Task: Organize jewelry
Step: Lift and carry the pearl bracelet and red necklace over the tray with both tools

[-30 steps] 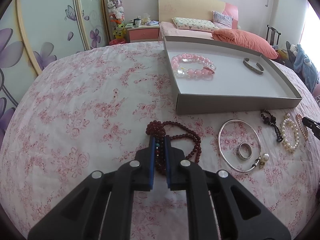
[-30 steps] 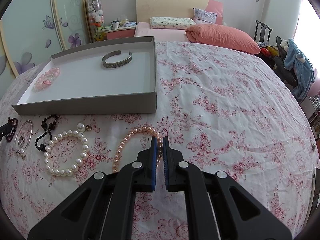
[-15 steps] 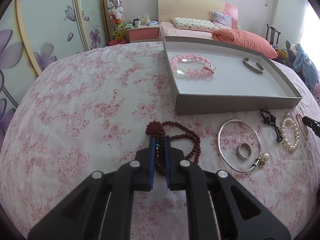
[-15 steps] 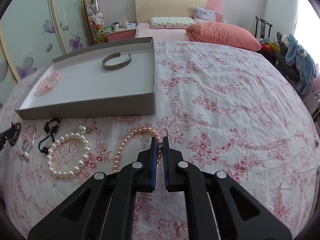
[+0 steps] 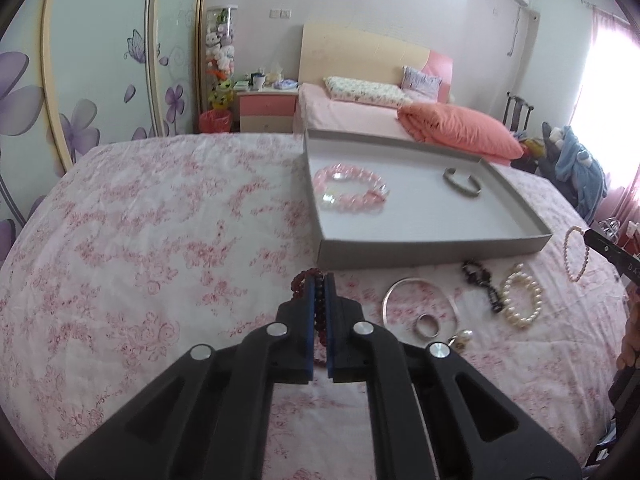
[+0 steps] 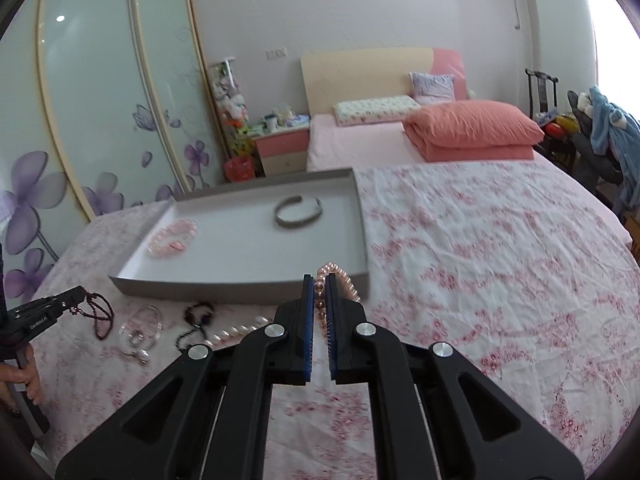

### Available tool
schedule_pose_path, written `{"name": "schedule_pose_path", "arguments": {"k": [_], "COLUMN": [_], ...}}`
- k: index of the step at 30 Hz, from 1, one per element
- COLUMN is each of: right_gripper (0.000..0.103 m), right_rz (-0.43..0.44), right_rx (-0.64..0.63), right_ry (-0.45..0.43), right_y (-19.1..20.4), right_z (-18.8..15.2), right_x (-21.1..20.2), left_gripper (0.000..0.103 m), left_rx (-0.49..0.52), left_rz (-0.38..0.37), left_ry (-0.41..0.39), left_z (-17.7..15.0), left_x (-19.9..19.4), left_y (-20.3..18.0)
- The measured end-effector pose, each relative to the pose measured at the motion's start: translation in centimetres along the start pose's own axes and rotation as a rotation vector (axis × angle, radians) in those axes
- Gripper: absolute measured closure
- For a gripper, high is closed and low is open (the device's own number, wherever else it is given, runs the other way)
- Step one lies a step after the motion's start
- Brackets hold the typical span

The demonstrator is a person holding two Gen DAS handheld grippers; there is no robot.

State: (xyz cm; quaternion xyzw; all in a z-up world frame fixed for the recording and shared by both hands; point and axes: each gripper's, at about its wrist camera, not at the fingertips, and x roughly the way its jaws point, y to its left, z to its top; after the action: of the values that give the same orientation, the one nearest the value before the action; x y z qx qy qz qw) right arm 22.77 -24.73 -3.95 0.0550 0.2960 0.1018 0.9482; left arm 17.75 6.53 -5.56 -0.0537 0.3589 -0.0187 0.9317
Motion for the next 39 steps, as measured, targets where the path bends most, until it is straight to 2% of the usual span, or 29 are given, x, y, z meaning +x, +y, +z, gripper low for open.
{"name": "schedule_pose_path", "arguments": {"k": [22,34,39], "right_gripper": [0.096,0.096,0.096], "right_rz": [0.091,0.075,0.078], "right_rx": [-0.046,-0.092,-0.098], "right_ry": [-0.152,-0.275,-0.291], "right_y": [3.8,5.5,5.8], "right_z": [2.3,3.2,4.0], "right_x": [-3.7,-5.6,-5.1], "left_gripper": [0.098,0.098,0.098], "left_rx": [0.041,0.049,0.056], "left_rz": [-0.11,-0.104,-0.102], "left_ry": [-0.191,-0.258,-0.257], "left_z": [3.5,5.1,6.1], "left_x": [-6.6,-7.2,-6.3], "left_y": [-4.8,-7.4,-8.3]}}
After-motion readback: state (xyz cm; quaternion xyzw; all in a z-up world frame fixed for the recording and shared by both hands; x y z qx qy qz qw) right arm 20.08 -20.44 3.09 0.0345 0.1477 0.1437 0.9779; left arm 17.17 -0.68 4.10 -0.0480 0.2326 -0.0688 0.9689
